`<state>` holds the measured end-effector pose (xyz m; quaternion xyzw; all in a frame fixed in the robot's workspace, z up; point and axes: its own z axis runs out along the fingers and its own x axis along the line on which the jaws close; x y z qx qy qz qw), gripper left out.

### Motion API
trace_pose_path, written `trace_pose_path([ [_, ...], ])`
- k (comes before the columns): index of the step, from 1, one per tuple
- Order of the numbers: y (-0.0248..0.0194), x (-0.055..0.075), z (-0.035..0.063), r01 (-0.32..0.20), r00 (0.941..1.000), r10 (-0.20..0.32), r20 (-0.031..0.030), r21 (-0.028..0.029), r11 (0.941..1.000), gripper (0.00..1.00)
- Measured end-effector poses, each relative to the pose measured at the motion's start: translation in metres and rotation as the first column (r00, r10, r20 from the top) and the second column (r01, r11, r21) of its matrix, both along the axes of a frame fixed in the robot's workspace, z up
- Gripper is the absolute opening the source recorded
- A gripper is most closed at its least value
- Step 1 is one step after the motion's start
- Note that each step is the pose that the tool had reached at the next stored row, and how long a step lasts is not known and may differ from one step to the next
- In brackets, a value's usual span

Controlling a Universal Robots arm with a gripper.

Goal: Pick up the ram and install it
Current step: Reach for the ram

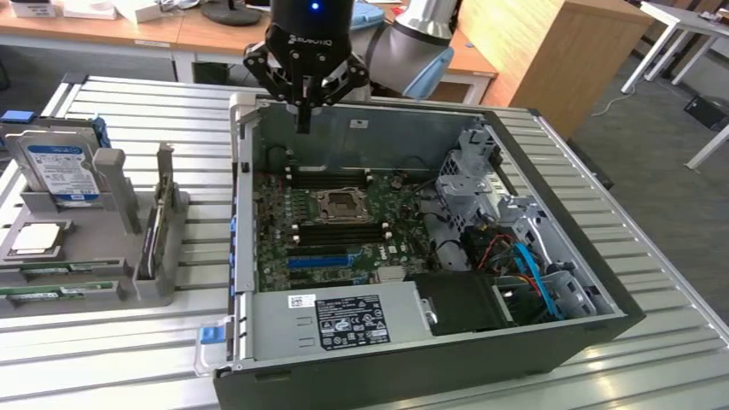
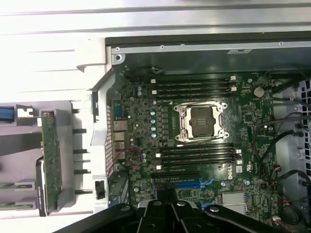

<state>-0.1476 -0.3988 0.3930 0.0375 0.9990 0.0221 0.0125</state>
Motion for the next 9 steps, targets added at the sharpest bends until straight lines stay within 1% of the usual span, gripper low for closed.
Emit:
trace_pose_path([
  [9,0.0,-0.037,-0.0003,0.0,1.0,0.0,0.0,-0.0001,1.0,0.11],
])
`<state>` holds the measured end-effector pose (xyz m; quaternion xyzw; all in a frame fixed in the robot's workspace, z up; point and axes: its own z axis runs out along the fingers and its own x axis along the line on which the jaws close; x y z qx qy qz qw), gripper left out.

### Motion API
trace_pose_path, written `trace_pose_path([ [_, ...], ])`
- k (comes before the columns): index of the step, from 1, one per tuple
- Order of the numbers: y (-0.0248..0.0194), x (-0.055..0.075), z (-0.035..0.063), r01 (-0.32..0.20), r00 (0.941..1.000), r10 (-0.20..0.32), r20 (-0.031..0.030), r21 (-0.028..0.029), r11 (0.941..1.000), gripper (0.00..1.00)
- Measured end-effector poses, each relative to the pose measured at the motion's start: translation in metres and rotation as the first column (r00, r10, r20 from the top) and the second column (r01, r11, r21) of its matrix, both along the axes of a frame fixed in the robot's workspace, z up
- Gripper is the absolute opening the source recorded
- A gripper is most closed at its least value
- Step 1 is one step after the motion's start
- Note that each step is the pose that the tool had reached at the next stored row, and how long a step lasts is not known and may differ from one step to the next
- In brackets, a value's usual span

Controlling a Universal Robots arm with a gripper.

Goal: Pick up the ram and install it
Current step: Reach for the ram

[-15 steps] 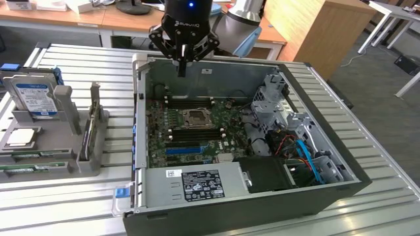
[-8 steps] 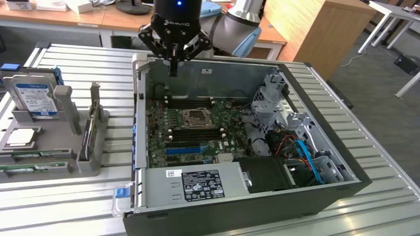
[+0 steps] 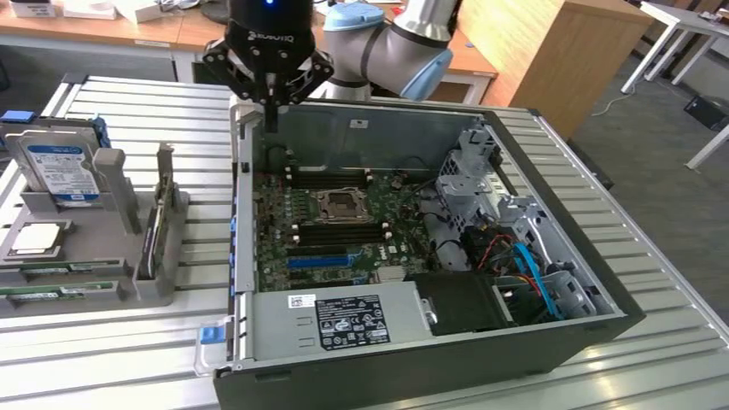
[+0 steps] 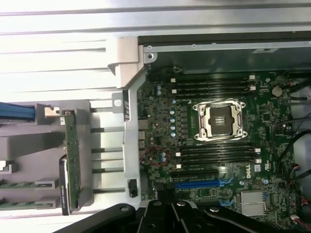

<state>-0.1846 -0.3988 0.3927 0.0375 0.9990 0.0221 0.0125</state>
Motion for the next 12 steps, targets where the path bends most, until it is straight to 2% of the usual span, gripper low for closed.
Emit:
trace_pose_path([
  [12,0.0,-0.036,-0.0004,0.0,1.0,0.0,0.0001,0.0,1.0,0.11],
])
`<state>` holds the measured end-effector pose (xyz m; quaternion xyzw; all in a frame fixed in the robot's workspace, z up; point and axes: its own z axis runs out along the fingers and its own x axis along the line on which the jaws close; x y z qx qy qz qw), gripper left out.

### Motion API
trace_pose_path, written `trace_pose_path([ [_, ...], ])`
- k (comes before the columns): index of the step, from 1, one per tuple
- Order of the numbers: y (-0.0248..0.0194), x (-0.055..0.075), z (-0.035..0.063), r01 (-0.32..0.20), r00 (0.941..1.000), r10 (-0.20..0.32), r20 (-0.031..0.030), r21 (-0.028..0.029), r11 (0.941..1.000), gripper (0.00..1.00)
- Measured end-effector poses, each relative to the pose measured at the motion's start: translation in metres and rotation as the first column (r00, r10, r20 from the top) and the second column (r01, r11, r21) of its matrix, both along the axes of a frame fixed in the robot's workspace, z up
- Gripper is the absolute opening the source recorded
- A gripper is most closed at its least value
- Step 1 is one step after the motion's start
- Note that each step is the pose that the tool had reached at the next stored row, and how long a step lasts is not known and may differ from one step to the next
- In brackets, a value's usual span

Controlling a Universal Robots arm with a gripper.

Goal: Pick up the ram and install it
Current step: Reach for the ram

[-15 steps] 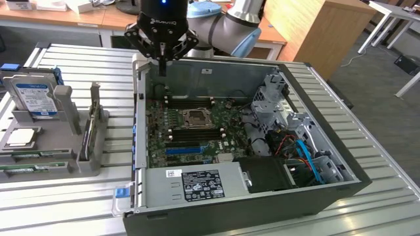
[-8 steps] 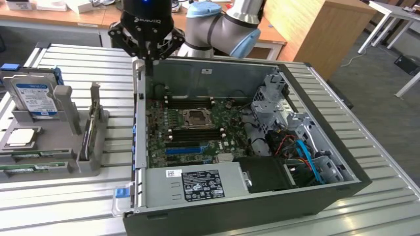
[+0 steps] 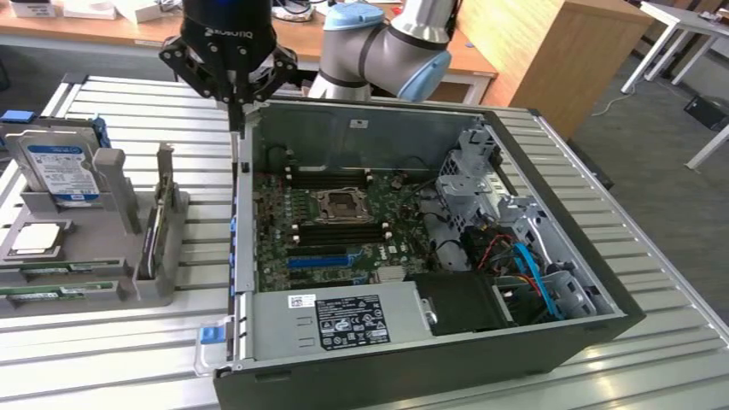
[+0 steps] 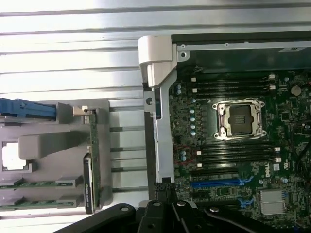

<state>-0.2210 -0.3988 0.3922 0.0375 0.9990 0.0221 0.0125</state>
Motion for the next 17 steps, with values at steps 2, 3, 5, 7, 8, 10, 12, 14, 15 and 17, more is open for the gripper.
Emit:
trace_pose_path([
  [2,0.0,-0.005,-0.0001,0.0,1.0,0.0,0.0,0.0,1.0,0.11],
  [3,0.0,-0.007,-0.0001,0.0,1.0,0.0,0.0,0.0,1.0,0.11],
  [5,0.0,-0.013,-0.0003,0.001,1.0,-0.001,0.0,0.0,1.0,0.11],
  [7,0.0,-0.018,-0.0006,0.001,1.0,-0.001,0.0,0.0,1.0,0.11],
  [8,0.0,-0.02,-0.0008,0.001,1.0,-0.001,0.0001,0.0,1.0,0.11],
  [10,0.0,-0.025,-0.0011,0.001,1.0,-0.001,0.0,0.0,1.0,0.11],
  [12,0.0,-0.03,-0.0017,0.001,1.0,-0.001,0.0,0.0,1.0,0.11],
  [14,0.0,-0.034,-0.0022,0.001,1.0,-0.001,0.0,0.0,1.0,0.11],
  [15,0.0,-0.036,-0.0024,0.001,1.0,-0.001,0.0,0.0,1.0,0.11],
  [17,0.0,-0.042,-0.0029,0.002,1.0,-0.002,0.0,0.0,1.0,0.11],
])
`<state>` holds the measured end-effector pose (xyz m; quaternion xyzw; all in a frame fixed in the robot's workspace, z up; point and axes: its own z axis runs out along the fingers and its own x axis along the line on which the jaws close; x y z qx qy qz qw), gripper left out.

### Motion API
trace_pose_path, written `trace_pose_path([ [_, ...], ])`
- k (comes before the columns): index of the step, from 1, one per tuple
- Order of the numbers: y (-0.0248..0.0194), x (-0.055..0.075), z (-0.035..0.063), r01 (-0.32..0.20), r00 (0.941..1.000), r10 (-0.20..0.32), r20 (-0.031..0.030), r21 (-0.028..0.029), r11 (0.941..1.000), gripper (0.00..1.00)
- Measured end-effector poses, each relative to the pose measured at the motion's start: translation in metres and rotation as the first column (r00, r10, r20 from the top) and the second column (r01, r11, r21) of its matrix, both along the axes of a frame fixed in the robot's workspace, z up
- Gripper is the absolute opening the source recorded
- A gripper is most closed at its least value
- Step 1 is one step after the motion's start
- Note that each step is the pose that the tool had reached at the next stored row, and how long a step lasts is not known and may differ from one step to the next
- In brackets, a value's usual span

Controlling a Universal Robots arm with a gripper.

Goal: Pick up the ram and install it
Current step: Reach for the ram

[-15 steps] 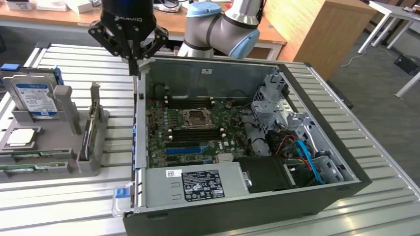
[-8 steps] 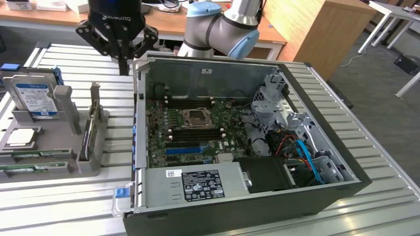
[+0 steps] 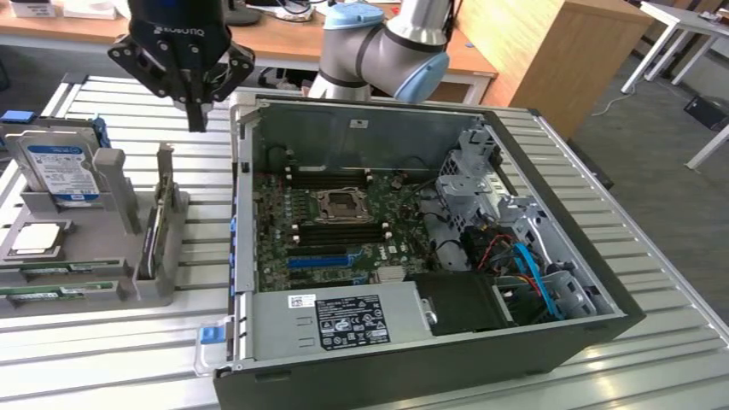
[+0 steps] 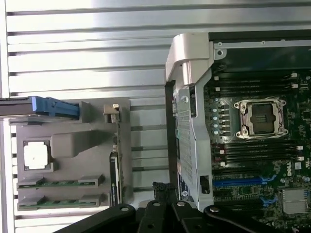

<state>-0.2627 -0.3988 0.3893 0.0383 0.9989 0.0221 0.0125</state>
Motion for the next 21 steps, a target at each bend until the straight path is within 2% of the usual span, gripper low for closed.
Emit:
trace_pose_path([
  [21,0.0001,-0.065,-0.006,0.007,1.0,-0.007,0.0001,0.0001,1.0,0.11],
])
